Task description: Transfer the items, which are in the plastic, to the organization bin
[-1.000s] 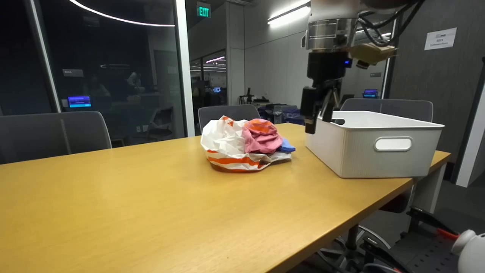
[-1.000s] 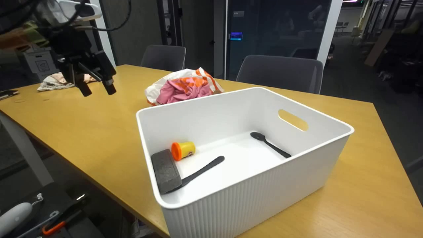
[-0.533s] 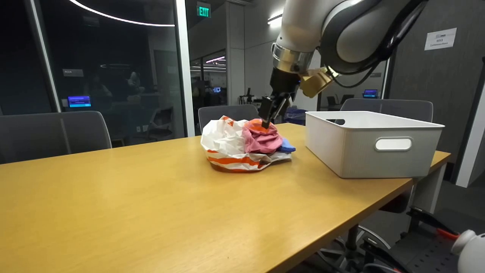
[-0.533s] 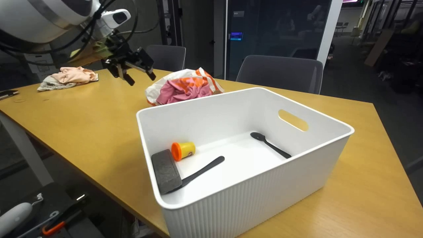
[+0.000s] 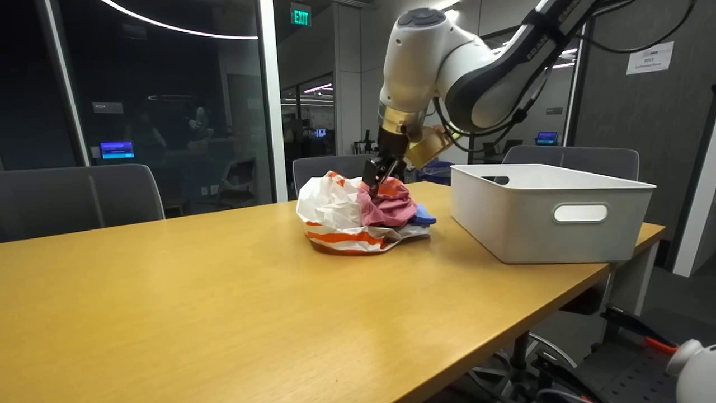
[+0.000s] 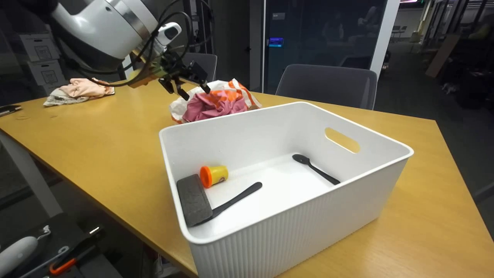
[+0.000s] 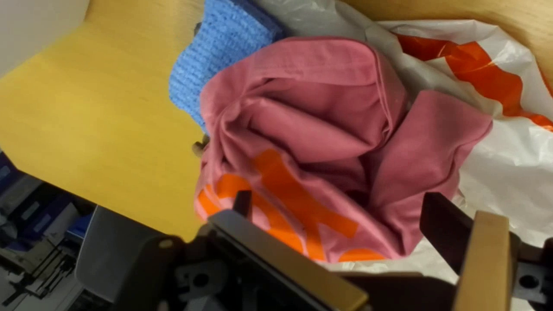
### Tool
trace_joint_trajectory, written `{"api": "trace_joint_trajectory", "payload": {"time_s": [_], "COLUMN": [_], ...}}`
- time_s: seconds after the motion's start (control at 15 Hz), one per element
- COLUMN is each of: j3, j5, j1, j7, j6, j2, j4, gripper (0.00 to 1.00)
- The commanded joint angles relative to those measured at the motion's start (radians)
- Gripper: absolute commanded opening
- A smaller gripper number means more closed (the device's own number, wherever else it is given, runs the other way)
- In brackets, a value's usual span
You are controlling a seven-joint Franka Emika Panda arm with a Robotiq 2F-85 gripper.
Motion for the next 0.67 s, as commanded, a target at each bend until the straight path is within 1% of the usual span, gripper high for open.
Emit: {"api": "trace_joint_trajectory", "payload": {"time_s": [0.0,0.07,0.2,0.27,0.33,0.4,0.47,0.53,0.6], "j3": [-0.023,-0.045,-0.08,-0.249,-0.285,-0.201,-0.232,-0.23,-0.352], "j5": [-0.171,-0.245,-0.346,-0.321,-0.31,-0.355,-0.349,-0.354,-0.287], "j1": [0.053,0.073,0.102,0.251,0.275,0.191,0.216,0.214,0.321], "j7": [0.165,0.222,0.29,0.286,0.287,0.305,0.306,0.312,0.288], "j6": [-0.063,-0.073,-0.088,-0.034,-0.015,-0.043,-0.03,-0.025,0.031], "j2": [0.235,0.28,0.354,0.344,0.365,0.408,0.413,0.416,0.385], "j4": [0.151,0.182,0.235,0.251,0.267,0.281,0.288,0.29,0.284], "gripper": [1.0,1.0,1.0,1.0,0.75,0.75,0.66,0.58,0.51]}}
